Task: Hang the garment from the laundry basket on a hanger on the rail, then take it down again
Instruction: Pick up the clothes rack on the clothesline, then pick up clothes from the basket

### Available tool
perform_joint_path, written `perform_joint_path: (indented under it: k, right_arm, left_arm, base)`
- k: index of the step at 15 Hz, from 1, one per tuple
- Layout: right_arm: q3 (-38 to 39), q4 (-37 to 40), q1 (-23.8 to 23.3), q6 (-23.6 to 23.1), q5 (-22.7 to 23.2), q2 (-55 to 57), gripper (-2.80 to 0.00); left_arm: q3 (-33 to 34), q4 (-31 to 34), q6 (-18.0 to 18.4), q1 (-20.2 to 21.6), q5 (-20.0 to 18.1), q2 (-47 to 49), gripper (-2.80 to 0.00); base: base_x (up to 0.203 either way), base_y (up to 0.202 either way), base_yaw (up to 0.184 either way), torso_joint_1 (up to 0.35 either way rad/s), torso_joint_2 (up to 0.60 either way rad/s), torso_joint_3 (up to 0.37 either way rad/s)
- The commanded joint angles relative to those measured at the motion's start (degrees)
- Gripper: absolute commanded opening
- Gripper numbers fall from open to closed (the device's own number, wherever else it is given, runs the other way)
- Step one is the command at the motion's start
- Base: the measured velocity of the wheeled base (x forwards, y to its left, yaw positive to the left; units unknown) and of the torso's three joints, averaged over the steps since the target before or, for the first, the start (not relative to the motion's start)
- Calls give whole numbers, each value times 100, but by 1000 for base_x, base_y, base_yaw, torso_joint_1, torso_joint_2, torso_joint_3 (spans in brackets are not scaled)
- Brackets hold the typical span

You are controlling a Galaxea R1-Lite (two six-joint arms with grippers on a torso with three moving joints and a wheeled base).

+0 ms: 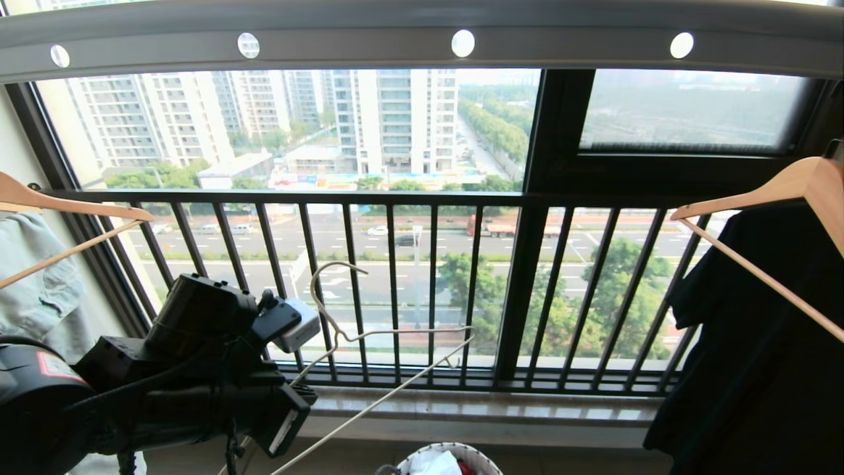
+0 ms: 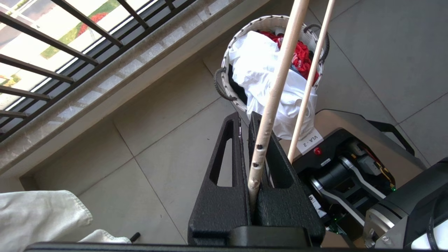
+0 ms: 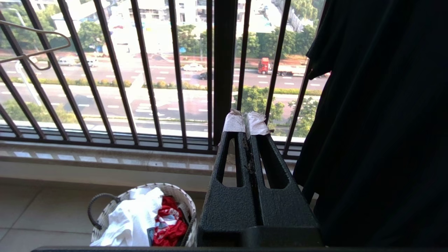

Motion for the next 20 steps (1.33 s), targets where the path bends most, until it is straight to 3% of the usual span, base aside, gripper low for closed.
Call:
perform_joint_path:
  k: [1, 7, 20]
  right_arm:
    - [0, 0, -4, -4, -1, 0, -280]
    - [0, 0, -3, 5, -1, 0, -280]
    - [0, -9, 5, 101, -1, 0, -280]
  left_arm:
    - [100, -24, 86, 3, -5, -74, -280]
    - [92, -32, 94, 3, -5, -118, -280]
    - [91, -33, 94, 3, -5, -170, -280]
  base:
    - [0, 0, 0, 0, 0, 0]
    - [0, 0, 0, -14, 24, 18]
    - [0, 0, 0, -142, 302, 159]
